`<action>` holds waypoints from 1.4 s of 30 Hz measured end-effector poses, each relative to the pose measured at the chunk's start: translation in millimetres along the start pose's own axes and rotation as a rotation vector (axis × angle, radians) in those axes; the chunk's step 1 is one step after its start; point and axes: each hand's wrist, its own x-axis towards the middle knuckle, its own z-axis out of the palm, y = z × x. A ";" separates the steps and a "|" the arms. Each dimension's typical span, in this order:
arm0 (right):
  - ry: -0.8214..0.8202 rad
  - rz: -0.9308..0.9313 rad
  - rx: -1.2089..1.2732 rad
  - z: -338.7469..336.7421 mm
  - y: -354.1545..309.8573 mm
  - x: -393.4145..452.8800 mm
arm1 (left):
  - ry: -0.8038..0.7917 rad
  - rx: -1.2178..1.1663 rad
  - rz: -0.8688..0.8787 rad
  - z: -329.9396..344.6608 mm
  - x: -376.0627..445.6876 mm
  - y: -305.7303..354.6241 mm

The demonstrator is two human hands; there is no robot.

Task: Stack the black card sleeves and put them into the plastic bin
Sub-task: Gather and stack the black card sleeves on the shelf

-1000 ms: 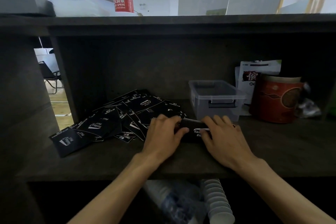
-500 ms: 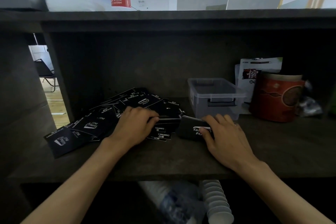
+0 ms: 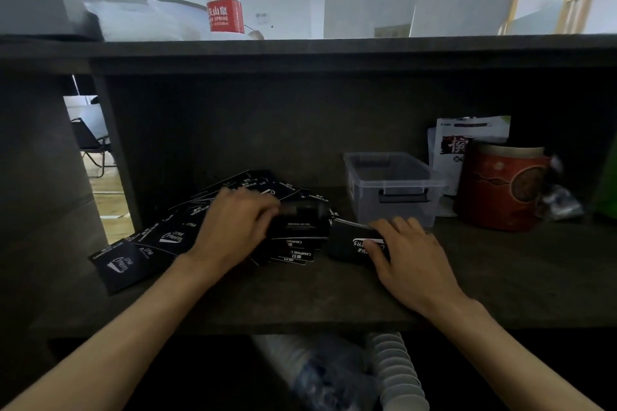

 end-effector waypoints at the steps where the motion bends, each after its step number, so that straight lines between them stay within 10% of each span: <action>1: 0.000 0.002 0.000 0.0 0.1 -0.1 | 0.112 -0.118 -0.084 -8.7 4.7 -3.0; 5: -0.006 0.009 -0.003 -0.7 -0.2 1.1 | -0.081 -0.647 -0.138 -43.4 19.9 -1.4; 9: 0.023 0.013 0.099 -3.0 -1.8 1.2 | -0.444 -0.435 -0.072 -22.5 11.9 30.5; 26: -0.013 -0.035 -0.048 2.7 2.6 0.2 | -0.193 -0.430 -0.174 41.8 12.0 65.0; 31: 0.020 -0.030 -0.033 6.4 3.0 2.6 | -0.453 -0.107 -0.224 34.4 -1.9 11.6; 42: 0.015 -0.008 -0.038 3.2 1.2 -0.5 | -0.034 0.010 0.011 23.5 1.9 25.2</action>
